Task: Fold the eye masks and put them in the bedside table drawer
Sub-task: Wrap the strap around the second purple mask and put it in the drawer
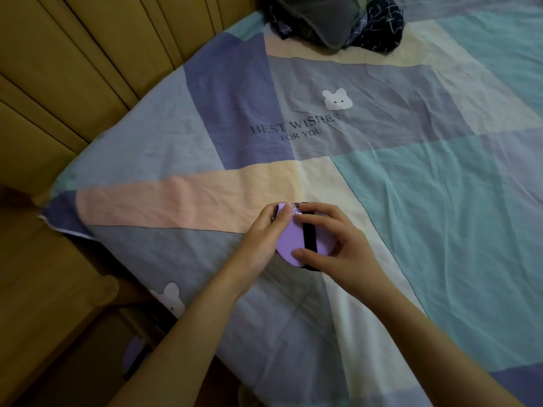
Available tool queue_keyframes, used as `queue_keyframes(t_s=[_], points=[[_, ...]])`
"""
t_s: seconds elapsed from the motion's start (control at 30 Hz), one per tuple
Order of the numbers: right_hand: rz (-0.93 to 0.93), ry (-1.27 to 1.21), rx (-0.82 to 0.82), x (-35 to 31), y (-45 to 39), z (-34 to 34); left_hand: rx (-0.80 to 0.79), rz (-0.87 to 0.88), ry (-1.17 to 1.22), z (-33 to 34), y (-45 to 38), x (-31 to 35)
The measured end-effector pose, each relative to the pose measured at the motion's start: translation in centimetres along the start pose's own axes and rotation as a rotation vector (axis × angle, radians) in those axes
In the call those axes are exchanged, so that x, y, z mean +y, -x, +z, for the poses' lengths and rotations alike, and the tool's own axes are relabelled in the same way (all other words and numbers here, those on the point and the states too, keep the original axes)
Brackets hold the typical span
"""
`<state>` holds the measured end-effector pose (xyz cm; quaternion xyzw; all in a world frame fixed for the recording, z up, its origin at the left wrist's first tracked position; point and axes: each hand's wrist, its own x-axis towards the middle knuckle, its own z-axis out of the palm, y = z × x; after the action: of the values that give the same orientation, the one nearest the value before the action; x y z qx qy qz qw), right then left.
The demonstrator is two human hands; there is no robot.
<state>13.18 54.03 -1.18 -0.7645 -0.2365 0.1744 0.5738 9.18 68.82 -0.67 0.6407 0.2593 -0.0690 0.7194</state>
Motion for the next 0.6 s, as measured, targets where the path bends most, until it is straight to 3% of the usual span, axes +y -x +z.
queue_keyframes(t_s=[0.1, 0.3, 0.37, 0.6], points=[[0.005, 0.062, -0.021, -0.8, -0.6, 1.5, 0.103, 0.085, -0.206, -2.7, 0.8, -0.1], [-0.029, 0.047, -0.077, -3.5, -0.8, 5.3, 0.42, 0.235, -0.994, -10.7, 6.1, -1.1], [-0.04, 0.024, -0.119, -4.8, -0.4, 6.7, 0.457, 0.175, -1.12, -13.1, 9.0, -2.0], [-0.19, 0.06, -0.401, -9.5, 2.2, 13.6, 0.561, -0.188, -1.2, -19.3, 21.0, -6.8]])
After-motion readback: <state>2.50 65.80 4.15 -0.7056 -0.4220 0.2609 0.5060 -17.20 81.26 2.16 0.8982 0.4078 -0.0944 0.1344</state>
